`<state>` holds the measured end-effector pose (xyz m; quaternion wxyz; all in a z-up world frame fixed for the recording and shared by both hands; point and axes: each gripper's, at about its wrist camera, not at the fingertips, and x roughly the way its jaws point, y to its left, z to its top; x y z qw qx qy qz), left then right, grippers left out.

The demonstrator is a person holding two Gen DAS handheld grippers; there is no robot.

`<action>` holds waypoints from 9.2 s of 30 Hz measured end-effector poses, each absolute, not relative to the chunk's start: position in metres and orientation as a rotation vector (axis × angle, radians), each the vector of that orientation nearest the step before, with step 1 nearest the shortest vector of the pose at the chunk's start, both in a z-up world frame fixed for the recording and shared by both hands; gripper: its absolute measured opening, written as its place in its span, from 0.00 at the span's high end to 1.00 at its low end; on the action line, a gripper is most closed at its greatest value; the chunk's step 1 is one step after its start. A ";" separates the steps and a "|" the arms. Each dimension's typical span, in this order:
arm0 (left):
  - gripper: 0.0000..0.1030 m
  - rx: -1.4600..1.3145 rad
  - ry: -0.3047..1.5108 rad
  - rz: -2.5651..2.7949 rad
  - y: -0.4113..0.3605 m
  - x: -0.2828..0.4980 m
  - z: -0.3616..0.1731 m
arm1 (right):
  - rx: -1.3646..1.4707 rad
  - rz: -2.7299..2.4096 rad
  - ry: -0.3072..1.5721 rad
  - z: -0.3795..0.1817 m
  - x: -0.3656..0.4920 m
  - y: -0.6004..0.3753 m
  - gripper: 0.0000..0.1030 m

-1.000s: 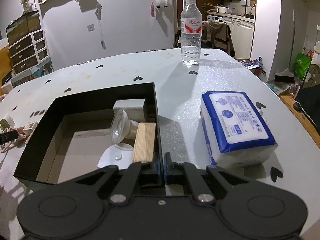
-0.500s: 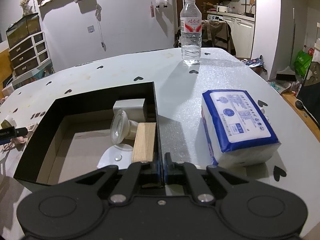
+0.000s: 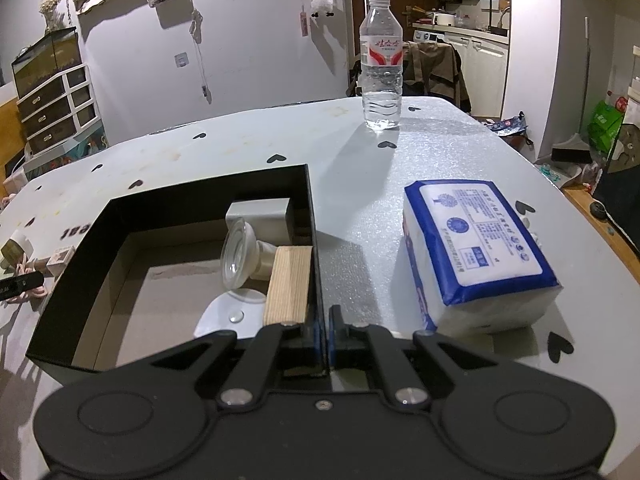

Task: Organize rigid objects
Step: 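Move the left tool to the pink clip and grasp it, then carry the pink clip with the left tool into the box and release, then move the left tool to the nail polish bottle and grasp it, then carry the nail polish bottle with the left tool into the box and release, then lift the open left tool out of the box, then move the left tool to the square wooden block and grasp it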

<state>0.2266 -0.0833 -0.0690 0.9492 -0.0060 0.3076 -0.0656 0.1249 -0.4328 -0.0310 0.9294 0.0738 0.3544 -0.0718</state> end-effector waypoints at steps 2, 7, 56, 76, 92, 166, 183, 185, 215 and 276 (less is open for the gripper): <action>0.48 -0.011 0.626 -0.145 -0.084 0.224 -0.068 | 0.152 -0.147 0.726 -0.031 0.125 -0.433 0.96; 0.50 -0.008 0.624 -0.172 -0.087 0.217 -0.066 | 0.153 -0.148 0.724 -0.031 0.125 -0.433 0.96; 0.77 0.398 0.515 -1.089 -0.239 0.196 -0.025 | 0.141 -0.135 0.716 -0.031 0.125 -0.433 0.96; 0.77 0.372 0.610 -1.038 -0.219 0.186 -0.020 | 0.149 -0.134 0.710 -0.032 0.125 -0.433 0.96; 0.07 0.207 0.628 -0.892 -0.166 0.180 -0.018 | 0.147 -0.141 0.711 -0.032 0.125 -0.434 0.96; 0.17 -0.183 0.630 -0.289 -0.120 0.254 -0.024 | 0.161 -0.147 0.711 -0.037 0.128 -0.433 0.96; 0.17 -0.152 0.702 -0.438 -0.235 0.257 0.004 | 0.163 -0.149 0.707 -0.036 0.127 -0.433 0.96; 0.17 -0.160 0.727 -0.428 -0.242 0.261 0.001 | 0.165 -0.146 0.704 -0.036 0.127 -0.433 0.96; 0.02 -0.146 0.861 -0.419 -0.267 0.275 -0.016 | 0.178 -0.134 0.692 -0.036 0.126 -0.435 0.95; 0.00 -0.048 0.698 -0.439 -0.130 0.210 -0.023 | 0.149 -0.175 0.703 -0.036 0.129 -0.429 0.95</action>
